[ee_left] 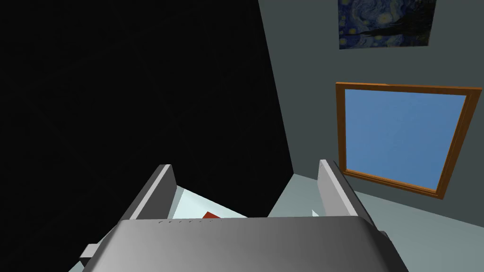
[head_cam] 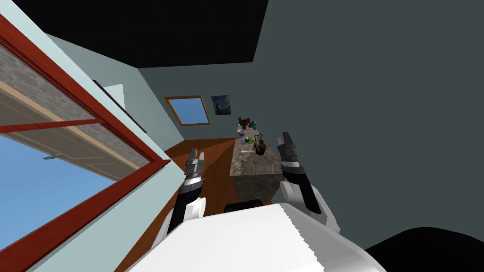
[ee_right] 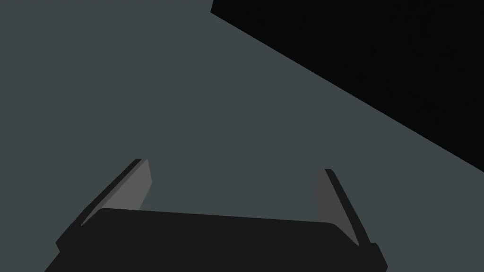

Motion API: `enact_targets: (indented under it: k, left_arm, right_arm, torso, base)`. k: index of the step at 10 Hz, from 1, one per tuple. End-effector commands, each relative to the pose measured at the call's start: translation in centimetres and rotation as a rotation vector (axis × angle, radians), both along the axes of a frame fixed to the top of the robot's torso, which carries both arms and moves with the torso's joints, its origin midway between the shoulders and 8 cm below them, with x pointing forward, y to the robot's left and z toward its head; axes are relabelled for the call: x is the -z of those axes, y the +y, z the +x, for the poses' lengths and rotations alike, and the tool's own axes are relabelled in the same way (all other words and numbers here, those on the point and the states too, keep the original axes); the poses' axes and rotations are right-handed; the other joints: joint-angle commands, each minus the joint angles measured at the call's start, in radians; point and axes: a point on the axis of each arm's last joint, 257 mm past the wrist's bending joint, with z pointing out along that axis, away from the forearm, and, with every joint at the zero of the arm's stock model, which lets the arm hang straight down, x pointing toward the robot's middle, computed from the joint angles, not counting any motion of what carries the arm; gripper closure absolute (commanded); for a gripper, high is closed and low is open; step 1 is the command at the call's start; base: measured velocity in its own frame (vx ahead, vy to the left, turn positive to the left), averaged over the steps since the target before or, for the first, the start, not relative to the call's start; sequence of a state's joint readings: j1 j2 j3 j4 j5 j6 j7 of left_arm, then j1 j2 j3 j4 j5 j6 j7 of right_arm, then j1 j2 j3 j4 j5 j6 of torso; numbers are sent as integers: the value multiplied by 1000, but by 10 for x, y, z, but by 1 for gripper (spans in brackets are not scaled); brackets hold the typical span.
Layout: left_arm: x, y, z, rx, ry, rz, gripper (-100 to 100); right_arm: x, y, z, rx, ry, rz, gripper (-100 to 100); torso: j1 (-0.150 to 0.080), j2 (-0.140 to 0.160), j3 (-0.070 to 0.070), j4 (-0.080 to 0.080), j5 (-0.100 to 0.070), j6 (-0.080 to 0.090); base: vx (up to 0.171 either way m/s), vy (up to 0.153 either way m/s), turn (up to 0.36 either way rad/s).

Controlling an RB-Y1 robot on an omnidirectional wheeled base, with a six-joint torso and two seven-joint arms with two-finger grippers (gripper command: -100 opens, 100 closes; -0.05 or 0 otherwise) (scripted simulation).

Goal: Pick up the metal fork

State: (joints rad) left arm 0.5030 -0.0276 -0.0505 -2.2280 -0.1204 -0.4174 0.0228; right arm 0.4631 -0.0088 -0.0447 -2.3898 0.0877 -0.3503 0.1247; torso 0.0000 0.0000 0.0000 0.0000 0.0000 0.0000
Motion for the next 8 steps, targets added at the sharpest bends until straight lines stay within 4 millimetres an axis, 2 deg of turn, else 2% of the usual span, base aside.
enact_targets:
  k: [1, 3, 8]
  left_arm:
    - [0, 0, 0, 0, 0, 0, 0]
    - [0, 0, 0, 0, 0, 0, 0]
    - [0, 0, 0, 0, 0, 0, 0]
  right_arm:
    - [2, 3, 2, -7, 6, -37, -100]
    - [5, 9, 5, -16, 18, -107, -100]
    - [22, 21, 14, -30, 50, -296, -100]
  torso:
    - [0, 0, 0, 0, 0, 0]
    - [4, 1, 1, 0, 1, 0]
    - [6, 2, 1, 0, 1, 0]
  base:
    - [-8, 32, 45]
    - [-21, 78, 67]
    - [-40, 115, 87]
